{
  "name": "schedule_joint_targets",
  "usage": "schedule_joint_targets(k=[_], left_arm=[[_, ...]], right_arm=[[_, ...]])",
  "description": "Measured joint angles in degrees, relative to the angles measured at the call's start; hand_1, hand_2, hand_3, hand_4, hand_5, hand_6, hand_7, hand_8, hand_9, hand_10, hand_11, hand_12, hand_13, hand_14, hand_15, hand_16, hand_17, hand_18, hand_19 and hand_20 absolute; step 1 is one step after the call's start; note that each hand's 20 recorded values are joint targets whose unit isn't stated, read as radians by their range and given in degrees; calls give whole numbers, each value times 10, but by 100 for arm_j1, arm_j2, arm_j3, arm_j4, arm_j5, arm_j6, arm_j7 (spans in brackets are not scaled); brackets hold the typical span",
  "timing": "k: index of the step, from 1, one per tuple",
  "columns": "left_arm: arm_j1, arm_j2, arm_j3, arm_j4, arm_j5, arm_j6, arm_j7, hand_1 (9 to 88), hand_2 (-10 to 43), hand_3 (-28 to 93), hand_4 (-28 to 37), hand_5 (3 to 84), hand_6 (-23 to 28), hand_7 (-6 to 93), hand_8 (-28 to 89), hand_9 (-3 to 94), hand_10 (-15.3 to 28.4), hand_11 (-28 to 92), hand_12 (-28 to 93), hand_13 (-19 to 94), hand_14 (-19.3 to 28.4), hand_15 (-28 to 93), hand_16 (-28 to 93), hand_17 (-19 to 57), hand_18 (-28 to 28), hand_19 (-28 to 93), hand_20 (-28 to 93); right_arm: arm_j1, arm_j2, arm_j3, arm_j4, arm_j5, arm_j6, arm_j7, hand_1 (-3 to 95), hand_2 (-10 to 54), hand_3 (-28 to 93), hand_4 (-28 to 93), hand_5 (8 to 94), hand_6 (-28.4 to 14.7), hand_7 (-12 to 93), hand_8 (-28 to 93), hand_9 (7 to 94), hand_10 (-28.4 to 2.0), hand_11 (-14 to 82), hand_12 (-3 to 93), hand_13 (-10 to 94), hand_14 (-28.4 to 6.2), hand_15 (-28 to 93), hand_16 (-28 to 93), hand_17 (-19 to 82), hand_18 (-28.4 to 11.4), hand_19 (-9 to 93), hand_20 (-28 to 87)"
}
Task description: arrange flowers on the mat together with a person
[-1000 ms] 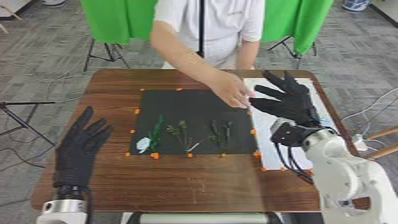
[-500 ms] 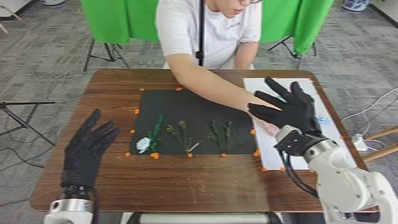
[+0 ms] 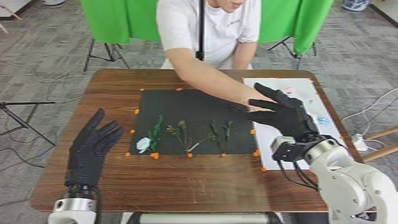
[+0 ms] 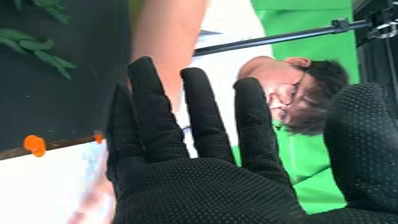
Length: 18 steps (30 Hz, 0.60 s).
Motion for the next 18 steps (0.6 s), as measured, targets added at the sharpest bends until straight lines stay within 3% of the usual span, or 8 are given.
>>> schedule_joint_targets(k=[2,9,18], left_arm=[[-16,43,47,11,-43,31,54,223,114,732,-283,254,33,107,-101,282,170,174,103,233,208,282,-38,-65,186,443,87],[-141,188,302,58,-140,90,220,223,114,732,-283,248,32,112,-101,280,171,175,109,232,217,296,-22,-75,182,434,87],[-156,260,288,60,-160,89,238,223,112,734,-283,257,40,113,-101,286,175,187,113,233,222,320,-30,-79,187,444,97]], right_arm=[[-11,64,-54,1,-172,27,-25,126,103,758,-283,251,47,126,-128,358,-131,54,117,314,-204,122,206,28,-180,341,140],[-82,302,-364,57,-765,307,-252,120,110,763,-283,254,48,136,-131,362,-130,59,121,328,-205,132,227,24,-183,357,152],[-111,308,-368,91,-687,294,-239,125,112,766,-283,285,43,141,-137,386,-133,73,118,351,-204,176,213,25,-186,378,154]])
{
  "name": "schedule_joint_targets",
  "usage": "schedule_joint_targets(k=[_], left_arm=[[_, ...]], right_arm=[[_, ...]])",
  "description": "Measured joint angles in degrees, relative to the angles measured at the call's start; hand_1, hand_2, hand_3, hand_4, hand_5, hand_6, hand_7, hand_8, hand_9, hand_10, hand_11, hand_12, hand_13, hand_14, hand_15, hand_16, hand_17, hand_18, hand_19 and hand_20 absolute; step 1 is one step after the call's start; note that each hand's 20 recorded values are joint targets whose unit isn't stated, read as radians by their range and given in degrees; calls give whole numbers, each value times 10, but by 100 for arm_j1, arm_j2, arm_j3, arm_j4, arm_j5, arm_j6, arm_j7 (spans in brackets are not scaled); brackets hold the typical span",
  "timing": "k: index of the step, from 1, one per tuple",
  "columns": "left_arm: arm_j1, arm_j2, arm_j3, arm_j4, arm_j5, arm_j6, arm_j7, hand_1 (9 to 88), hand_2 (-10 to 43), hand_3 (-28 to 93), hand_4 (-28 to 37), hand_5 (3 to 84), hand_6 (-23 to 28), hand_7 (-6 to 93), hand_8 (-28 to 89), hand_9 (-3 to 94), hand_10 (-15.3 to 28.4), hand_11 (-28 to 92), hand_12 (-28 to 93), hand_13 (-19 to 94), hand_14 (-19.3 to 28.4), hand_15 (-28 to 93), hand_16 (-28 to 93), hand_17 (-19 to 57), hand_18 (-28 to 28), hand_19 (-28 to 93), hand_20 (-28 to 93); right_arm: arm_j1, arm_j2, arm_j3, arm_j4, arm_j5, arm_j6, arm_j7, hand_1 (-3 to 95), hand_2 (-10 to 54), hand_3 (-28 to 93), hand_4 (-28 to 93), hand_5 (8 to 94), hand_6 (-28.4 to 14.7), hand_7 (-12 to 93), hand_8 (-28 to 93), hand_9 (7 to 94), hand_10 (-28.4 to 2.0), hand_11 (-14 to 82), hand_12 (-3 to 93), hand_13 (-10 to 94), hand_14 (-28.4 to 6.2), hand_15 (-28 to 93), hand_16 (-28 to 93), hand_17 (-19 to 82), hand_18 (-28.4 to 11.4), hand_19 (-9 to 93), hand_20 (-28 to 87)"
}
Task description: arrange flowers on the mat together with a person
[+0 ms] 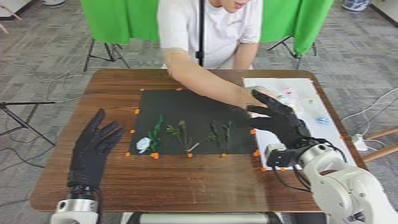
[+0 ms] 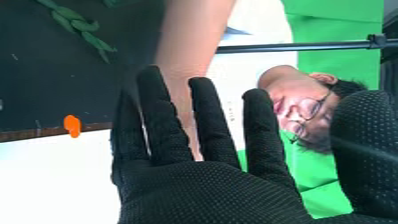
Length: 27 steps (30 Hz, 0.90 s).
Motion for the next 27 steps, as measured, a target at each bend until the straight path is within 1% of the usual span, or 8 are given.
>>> schedule_joint_targets(k=[6,18,27], left_arm=[[3,0,-2,0,1,0,-6,223,112,733,-283,259,42,110,-101,286,175,188,112,233,222,321,-32,-79,188,444,97],[4,25,2,-6,-37,4,-6,223,112,734,-283,267,48,111,-98,290,178,193,112,235,224,328,-35,-81,188,446,101],[4,15,0,-9,-31,4,-52,224,112,734,-283,270,51,112,-98,292,179,197,112,235,223,332,-36,-81,188,446,103]], right_arm=[[-37,2,2,0,37,4,3,127,113,767,-283,290,44,142,-138,394,-137,78,116,354,-203,187,199,27,-185,382,152],[-27,10,-26,1,182,117,59,129,114,767,-283,298,42,143,-139,406,-139,88,113,362,-204,208,187,27,-187,392,152],[-19,22,-36,2,198,189,91,129,112,772,-283,304,38,143,-139,415,-143,96,111,370,-202,229,176,26,-188,403,153]])
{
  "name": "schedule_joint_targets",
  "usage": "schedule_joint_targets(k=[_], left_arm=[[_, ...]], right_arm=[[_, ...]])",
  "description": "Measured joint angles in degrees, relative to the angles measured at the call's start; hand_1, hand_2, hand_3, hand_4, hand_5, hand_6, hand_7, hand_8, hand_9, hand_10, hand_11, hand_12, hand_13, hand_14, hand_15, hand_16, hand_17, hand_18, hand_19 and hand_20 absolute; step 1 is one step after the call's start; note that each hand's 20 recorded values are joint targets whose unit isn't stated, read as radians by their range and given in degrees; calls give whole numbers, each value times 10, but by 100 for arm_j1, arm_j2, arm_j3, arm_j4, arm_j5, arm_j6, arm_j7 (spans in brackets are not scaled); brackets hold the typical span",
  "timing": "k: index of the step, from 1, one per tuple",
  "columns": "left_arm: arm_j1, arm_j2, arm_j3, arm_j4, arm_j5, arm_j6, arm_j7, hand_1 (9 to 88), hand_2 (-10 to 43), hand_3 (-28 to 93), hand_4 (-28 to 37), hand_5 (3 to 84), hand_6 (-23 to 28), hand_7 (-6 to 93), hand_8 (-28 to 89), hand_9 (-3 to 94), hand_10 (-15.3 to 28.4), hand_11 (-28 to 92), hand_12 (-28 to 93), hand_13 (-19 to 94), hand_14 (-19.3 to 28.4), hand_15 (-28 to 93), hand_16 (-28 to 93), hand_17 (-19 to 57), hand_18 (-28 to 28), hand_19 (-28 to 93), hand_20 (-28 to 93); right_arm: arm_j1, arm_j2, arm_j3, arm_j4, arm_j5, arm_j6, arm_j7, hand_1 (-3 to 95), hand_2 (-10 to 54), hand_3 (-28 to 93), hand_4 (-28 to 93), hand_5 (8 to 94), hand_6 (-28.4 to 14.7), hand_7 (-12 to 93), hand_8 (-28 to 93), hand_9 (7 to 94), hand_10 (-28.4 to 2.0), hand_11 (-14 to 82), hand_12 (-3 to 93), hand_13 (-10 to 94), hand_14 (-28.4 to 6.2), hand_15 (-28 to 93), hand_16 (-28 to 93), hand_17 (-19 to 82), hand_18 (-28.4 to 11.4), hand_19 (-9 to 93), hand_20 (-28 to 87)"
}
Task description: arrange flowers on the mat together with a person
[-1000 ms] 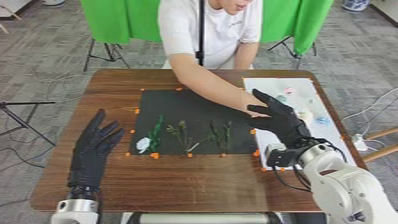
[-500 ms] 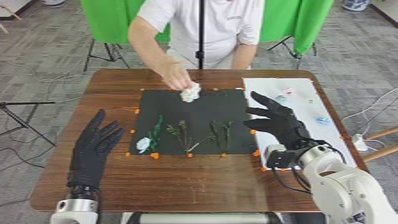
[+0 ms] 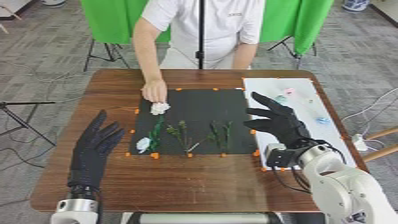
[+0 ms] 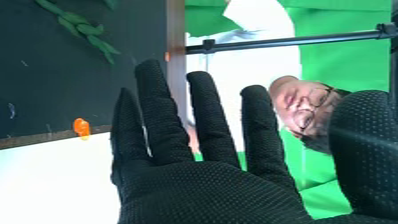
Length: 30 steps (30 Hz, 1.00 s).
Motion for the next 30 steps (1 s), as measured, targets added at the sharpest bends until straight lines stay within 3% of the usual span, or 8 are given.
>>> schedule_joint_targets(k=[26,30], left_arm=[[-1,9,15,-3,-23,2,-18,224,113,733,-283,273,54,114,-99,294,182,202,110,235,225,336,-40,-83,188,448,105],[5,-5,-3,-6,-9,1,-39,223,113,734,-283,273,55,115,-99,294,182,203,111,236,225,335,-40,-83,188,448,105]], right_arm=[[11,79,9,-14,-262,206,-1,164,88,781,-283,338,30,147,-141,461,-158,124,109,419,-198,305,142,54,-191,466,166],[11,85,11,-22,-298,248,13,198,84,793,-281,356,23,155,-147,490,-165,145,102,465,-192,370,108,89,-196,551,168]])
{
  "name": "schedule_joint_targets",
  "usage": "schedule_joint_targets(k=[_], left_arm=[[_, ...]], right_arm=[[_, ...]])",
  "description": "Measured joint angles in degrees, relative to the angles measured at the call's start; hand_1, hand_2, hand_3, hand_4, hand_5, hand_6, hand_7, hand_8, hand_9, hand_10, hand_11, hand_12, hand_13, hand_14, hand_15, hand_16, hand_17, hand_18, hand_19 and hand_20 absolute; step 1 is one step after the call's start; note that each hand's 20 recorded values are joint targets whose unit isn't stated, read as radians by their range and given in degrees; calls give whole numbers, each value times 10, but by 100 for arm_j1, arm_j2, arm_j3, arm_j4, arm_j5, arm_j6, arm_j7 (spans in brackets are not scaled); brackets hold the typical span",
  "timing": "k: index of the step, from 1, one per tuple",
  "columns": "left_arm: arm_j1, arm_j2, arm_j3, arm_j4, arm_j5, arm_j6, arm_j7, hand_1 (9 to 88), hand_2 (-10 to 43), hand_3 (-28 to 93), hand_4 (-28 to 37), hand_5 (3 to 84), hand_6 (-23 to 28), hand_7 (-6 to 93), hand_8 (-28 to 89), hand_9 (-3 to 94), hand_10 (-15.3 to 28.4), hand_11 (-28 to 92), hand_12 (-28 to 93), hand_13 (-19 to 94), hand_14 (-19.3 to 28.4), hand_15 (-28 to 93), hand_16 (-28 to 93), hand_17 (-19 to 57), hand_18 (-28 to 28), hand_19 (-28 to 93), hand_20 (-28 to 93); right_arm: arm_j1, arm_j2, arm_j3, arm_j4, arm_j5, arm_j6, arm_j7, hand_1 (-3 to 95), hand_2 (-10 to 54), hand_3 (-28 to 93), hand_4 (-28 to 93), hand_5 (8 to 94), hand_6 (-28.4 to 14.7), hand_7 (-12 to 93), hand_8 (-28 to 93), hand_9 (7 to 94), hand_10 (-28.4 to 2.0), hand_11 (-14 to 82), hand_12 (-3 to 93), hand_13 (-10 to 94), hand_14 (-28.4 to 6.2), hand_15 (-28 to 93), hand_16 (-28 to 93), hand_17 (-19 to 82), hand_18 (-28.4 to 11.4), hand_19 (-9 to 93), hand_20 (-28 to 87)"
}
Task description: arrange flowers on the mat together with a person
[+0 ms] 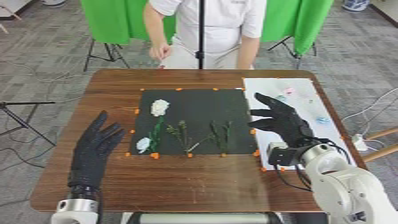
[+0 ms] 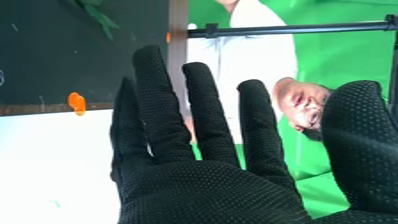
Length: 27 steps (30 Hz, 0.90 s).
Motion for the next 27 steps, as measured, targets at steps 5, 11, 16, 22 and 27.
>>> schedule_joint_targets(k=[5,11,16,22,27], left_arm=[[5,-4,-4,-2,1,0,-4,223,114,733,-283,274,55,115,-99,294,183,204,110,236,225,335,-40,-83,188,448,105],[1,24,21,-2,-32,4,34,223,114,732,-283,274,56,116,-98,295,183,206,111,235,225,335,-40,-83,188,449,105],[-22,78,92,-2,-68,17,91,224,115,733,-283,274,56,118,-98,296,182,208,111,235,225,337,-40,-83,187,449,105],[-67,112,124,0,-85,24,109,224,114,733,-283,275,58,121,-99,297,183,209,110,236,225,337,-41,-83,188,449,105],[-90,112,131,0,-84,27,107,224,114,735,-283,275,58,122,-100,297,184,211,111,236,225,338,-41,-83,188,449,104]], right_arm=[[62,150,-233,-159,-712,734,433,242,53,804,-282,389,12,159,-150,517,-164,157,100,522,-177,434,95,138,-204,664,176],[327,427,-567,-223,-2158,1829,1175,263,36,799,-282,422,4,162,-148,538,-163,165,100,563,-165,481,83,169,-210,722,155],[521,572,-542,-249,-2758,1892,1376,273,36,790,-283,435,0,158,-148,550,-161,168,98,578,-160,485,73,181,-211,740,130],[1020,905,-846,-55,-4579,1938,2527,283,26,785,-282,437,-4,155,-145,543,-164,165,97,587,-159,488,71,192,-212,759,104],[1341,1077,-834,303,-5297,1722,2926,293,-3,774,-275,437,-9,142,-135,517,-180,146,102,595,-154,506,63,223,-220,838,6]])
